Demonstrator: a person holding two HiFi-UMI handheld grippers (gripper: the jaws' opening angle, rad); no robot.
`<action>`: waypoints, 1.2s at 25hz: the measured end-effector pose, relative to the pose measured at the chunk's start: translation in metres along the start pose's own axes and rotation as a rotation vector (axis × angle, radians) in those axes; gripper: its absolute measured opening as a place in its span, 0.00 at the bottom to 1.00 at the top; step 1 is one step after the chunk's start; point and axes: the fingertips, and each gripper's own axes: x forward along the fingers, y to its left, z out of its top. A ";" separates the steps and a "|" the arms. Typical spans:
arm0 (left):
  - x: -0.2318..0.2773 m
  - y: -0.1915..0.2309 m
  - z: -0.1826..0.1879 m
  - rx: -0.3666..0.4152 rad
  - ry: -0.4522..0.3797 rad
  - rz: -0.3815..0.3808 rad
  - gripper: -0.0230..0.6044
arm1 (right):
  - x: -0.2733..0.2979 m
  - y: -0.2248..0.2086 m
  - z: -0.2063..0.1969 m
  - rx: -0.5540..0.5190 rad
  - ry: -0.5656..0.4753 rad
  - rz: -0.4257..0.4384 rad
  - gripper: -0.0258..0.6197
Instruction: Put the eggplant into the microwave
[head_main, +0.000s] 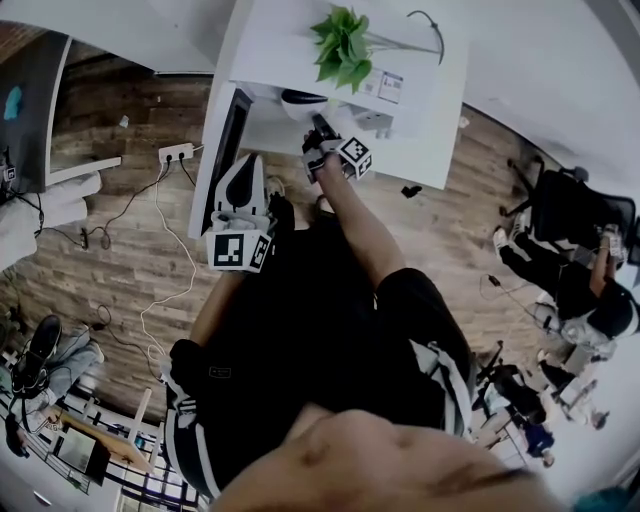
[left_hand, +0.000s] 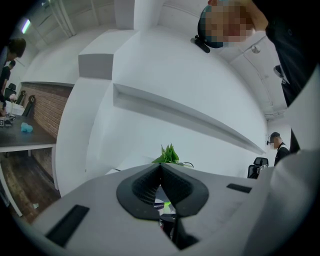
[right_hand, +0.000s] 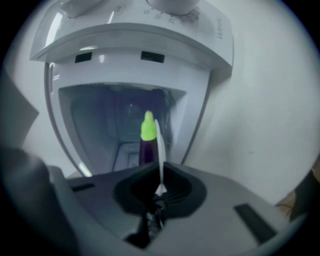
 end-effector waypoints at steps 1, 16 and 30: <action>0.000 0.000 -0.001 -0.003 0.002 -0.001 0.09 | 0.001 -0.001 0.000 0.005 -0.002 -0.006 0.10; -0.001 0.010 -0.012 -0.027 0.026 0.014 0.09 | 0.020 0.000 0.008 0.050 -0.038 0.005 0.10; -0.002 0.013 -0.014 -0.038 0.031 0.035 0.09 | 0.031 0.003 0.010 0.078 -0.044 0.008 0.10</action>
